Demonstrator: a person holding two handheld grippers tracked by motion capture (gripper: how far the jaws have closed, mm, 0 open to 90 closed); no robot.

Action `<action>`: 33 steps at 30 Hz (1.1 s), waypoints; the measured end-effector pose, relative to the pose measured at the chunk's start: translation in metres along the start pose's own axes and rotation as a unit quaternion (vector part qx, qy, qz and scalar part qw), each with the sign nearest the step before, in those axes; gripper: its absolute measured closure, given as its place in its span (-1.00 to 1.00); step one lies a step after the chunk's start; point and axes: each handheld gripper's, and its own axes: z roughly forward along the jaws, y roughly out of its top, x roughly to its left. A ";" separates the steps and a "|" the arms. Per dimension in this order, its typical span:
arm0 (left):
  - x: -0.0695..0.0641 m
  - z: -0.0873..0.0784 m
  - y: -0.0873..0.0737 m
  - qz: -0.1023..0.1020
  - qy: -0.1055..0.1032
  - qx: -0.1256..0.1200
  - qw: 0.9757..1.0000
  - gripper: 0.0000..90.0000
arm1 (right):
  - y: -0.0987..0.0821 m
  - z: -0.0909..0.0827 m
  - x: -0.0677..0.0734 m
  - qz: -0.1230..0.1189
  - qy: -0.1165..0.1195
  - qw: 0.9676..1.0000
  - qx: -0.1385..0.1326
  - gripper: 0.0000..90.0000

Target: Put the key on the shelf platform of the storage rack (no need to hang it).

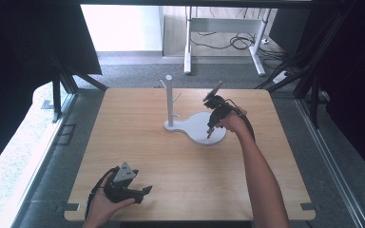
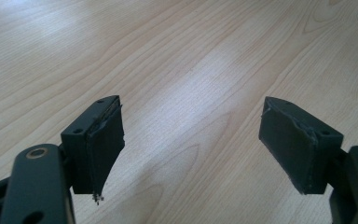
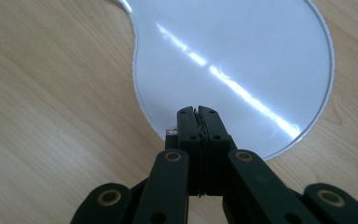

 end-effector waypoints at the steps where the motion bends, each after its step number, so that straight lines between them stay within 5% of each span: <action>1: 0.000 0.000 0.000 -0.001 0.001 0.000 1.000 -0.51 | 0.001 0.001 -0.001 0.002 0.001 1.000 -0.002 0.99; 18: 0.001 -0.001 -0.003 -0.003 -0.001 0.002 1.000 -0.51 | 0.022 0.018 -0.005 0.009 -0.010 1.000 -0.012 0.99; 33: 0.001 0.001 -0.003 0.000 -0.001 0.007 1.000 -0.51 | 0.011 0.036 -0.011 0.028 -0.027 0.999 -0.024 0.98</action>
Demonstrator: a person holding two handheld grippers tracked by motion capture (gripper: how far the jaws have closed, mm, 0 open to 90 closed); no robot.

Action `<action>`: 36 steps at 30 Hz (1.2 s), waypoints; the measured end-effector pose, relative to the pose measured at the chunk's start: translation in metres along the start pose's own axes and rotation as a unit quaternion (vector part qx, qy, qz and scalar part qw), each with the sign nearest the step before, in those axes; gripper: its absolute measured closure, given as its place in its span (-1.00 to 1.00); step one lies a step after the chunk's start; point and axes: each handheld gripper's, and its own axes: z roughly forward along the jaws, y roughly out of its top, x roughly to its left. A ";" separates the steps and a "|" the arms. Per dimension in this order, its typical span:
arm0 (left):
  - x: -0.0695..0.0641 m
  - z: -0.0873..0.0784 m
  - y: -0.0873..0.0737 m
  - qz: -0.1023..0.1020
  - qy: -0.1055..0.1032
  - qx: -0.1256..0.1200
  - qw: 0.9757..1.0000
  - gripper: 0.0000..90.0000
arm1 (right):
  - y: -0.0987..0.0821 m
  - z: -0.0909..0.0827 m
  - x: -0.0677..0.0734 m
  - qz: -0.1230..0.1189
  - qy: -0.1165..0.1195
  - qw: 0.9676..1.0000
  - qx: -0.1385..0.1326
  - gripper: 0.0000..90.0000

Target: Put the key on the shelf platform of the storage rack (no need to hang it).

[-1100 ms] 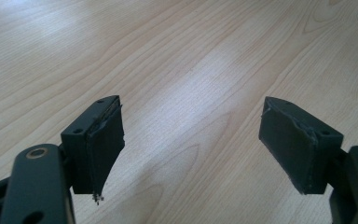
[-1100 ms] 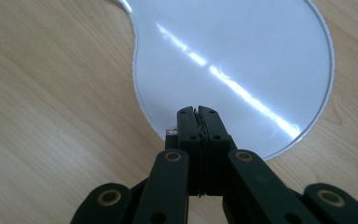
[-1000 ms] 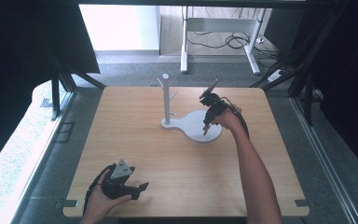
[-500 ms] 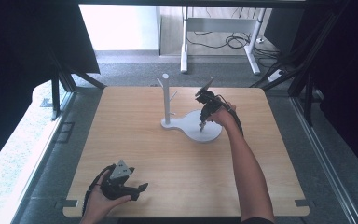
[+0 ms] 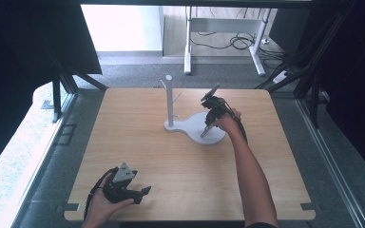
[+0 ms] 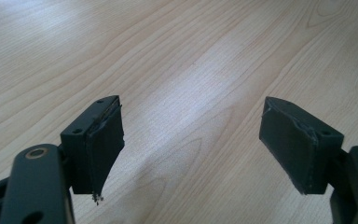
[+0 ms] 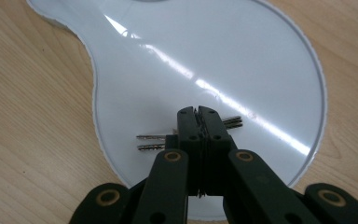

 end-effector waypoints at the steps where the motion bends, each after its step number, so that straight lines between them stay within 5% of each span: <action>1: 0.000 0.000 0.000 0.000 0.000 0.001 1.000 -0.51 | -0.001 0.002 -0.001 -0.002 0.000 1.000 0.002 0.98; 17: -0.003 0.004 0.000 0.005 -0.001 0.007 1.000 -0.51 | -0.007 0.010 -0.005 0.009 0.003 1.000 -0.013 0.96; 36: -0.002 0.002 0.002 0.005 -0.006 0.004 1.000 -0.51 | -0.017 -0.018 0.000 0.009 0.000 0.999 -0.051 0.30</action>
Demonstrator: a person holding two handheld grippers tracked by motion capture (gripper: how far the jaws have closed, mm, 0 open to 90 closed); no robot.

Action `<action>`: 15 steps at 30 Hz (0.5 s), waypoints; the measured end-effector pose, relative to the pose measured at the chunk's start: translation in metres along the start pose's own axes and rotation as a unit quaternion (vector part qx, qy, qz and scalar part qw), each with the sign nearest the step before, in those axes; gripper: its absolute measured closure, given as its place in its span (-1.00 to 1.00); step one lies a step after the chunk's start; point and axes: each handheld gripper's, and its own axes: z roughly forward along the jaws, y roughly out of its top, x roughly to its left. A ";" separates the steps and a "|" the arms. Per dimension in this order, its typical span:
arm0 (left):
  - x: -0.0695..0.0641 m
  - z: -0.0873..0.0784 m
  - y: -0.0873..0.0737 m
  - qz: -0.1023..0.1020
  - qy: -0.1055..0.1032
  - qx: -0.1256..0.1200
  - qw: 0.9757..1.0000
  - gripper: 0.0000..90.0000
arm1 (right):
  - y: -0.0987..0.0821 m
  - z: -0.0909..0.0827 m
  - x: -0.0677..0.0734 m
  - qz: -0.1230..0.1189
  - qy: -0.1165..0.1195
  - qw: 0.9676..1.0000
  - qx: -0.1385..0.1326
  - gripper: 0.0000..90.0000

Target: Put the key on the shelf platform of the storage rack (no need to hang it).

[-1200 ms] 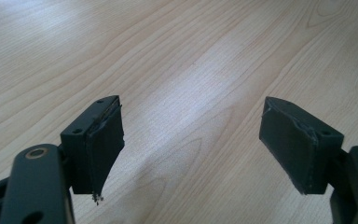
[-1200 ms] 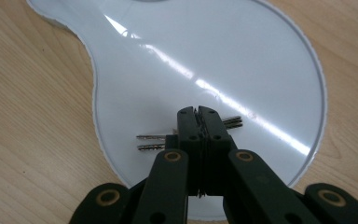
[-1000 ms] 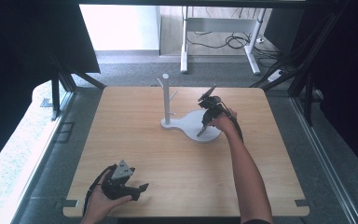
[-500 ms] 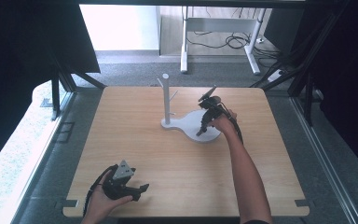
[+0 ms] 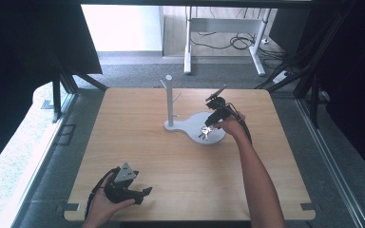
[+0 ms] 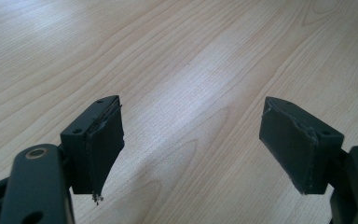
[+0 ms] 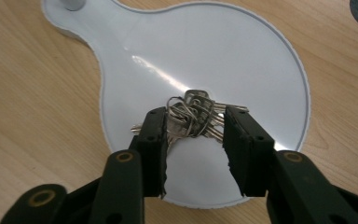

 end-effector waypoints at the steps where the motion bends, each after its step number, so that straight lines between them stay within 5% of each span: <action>1: 0.000 0.000 0.000 0.001 0.001 0.001 1.000 -0.51 | 0.000 -0.003 0.001 -0.004 0.001 1.000 -0.004 0.27; 15: 0.005 -0.003 -0.001 -0.005 0.006 -0.002 1.000 -0.51 | -0.032 -0.036 0.025 -0.035 0.021 0.998 -0.041 0.07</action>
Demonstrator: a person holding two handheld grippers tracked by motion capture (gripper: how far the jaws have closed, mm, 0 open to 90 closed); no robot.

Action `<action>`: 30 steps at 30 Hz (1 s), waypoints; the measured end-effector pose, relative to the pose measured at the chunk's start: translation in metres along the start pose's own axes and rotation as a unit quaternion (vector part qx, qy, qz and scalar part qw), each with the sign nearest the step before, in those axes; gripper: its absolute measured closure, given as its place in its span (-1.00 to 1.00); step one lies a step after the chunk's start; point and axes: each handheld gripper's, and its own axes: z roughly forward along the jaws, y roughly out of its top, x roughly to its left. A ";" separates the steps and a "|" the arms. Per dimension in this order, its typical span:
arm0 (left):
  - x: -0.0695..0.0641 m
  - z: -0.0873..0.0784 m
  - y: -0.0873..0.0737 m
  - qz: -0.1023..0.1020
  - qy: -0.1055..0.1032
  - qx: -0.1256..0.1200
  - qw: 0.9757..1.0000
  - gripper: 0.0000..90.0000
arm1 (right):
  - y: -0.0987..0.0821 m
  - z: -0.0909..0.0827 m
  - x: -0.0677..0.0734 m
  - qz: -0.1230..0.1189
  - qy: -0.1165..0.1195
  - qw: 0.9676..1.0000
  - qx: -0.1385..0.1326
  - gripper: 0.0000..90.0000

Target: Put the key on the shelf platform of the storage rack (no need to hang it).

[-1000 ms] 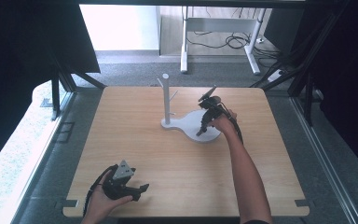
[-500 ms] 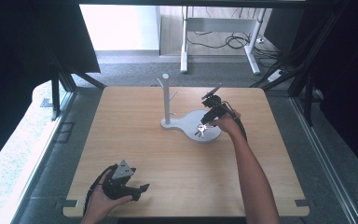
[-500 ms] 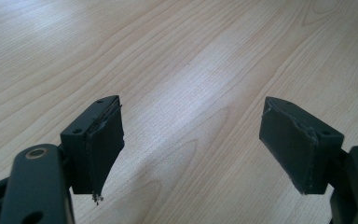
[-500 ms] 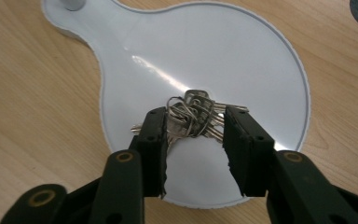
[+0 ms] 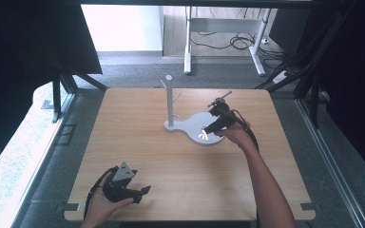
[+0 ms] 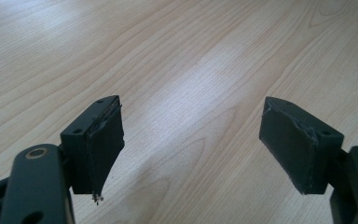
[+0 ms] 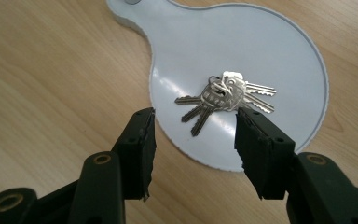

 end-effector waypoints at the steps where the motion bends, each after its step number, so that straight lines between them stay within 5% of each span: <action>1: 0.000 0.000 0.000 -0.001 0.000 0.000 1.000 -0.51 | -0.003 -0.003 0.002 -0.002 0.001 1.000 -0.003 0.06; 10: -0.008 0.009 0.001 0.006 -0.007 0.010 1.000 -0.51 | -0.041 -0.029 0.003 -0.004 0.003 0.999 -0.039 0.05; 22: -0.009 0.013 0.000 0.001 -0.014 0.012 1.000 -0.51 | -0.113 -0.048 0.000 0.006 0.000 0.997 -0.078 0.00; 30: -0.009 0.016 -0.002 0.002 -0.007 0.021 1.000 -0.51 | -0.159 -0.047 0.003 0.025 0.001 0.995 -0.097 -0.02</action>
